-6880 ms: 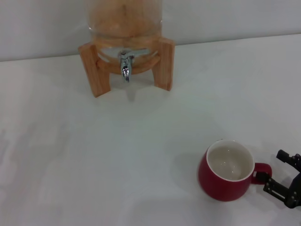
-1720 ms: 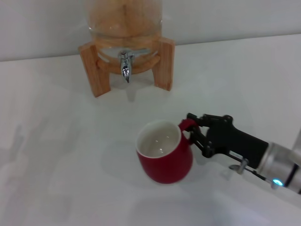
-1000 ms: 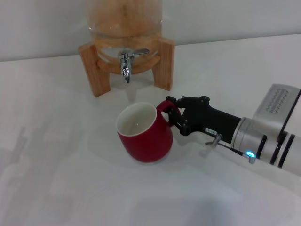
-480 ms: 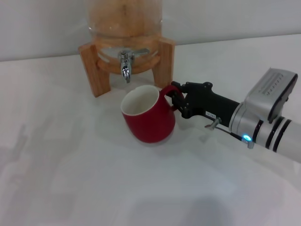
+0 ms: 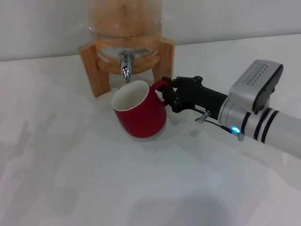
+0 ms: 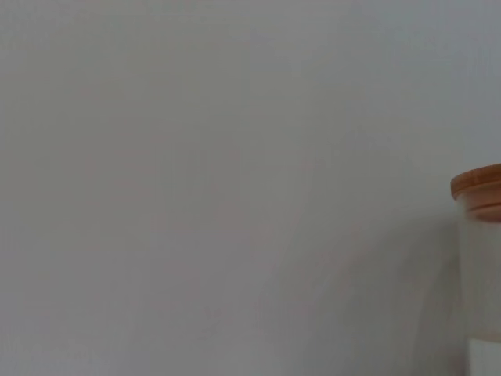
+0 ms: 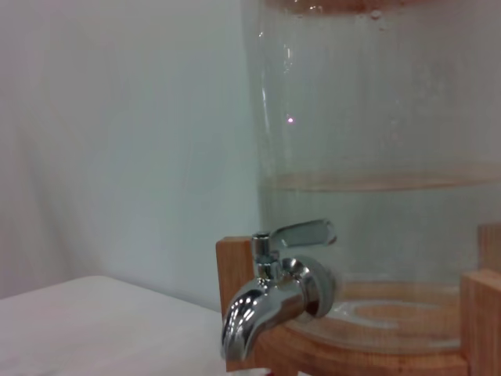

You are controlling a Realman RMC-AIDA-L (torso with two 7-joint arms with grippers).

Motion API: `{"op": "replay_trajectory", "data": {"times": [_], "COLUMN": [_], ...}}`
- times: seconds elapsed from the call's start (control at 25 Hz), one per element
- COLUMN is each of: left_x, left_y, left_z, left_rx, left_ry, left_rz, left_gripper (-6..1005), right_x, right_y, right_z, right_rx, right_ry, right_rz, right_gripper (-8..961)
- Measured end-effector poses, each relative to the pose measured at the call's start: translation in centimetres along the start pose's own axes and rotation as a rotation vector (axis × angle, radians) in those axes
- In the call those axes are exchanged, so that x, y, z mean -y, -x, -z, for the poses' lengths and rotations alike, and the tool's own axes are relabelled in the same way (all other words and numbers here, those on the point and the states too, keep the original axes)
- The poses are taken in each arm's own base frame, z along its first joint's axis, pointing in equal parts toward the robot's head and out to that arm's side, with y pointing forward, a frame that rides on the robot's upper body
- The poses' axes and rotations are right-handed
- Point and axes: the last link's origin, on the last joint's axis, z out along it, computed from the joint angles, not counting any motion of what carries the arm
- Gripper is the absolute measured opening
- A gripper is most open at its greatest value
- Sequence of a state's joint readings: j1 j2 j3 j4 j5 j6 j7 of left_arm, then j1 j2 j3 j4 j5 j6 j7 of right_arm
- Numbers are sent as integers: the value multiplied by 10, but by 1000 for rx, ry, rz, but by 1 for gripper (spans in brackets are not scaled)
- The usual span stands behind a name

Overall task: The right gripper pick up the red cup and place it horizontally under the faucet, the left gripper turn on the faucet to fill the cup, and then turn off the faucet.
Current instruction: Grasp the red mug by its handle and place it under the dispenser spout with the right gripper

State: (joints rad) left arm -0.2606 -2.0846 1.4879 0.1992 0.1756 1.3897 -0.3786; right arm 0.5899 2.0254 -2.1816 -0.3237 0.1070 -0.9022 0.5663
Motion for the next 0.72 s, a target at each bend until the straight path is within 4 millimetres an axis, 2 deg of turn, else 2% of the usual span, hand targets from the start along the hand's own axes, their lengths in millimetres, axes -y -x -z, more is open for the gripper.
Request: {"op": "replay_trajectory", "data": {"times": [0.44, 0.72], "left_x": [0, -1], "left_y": [0, 0], "left_z": [0, -3], "left_rx": [2, 3], "left_ry": [0, 9], "left_rz": [2, 1], "left_gripper": [771, 771], "right_x": [2, 11], "right_y": [5, 5], "right_z": [-15, -15], "right_rx": [-42, -52], "right_ry": [-13, -57], "right_rz": [20, 18], "right_gripper": [157, 156]}}
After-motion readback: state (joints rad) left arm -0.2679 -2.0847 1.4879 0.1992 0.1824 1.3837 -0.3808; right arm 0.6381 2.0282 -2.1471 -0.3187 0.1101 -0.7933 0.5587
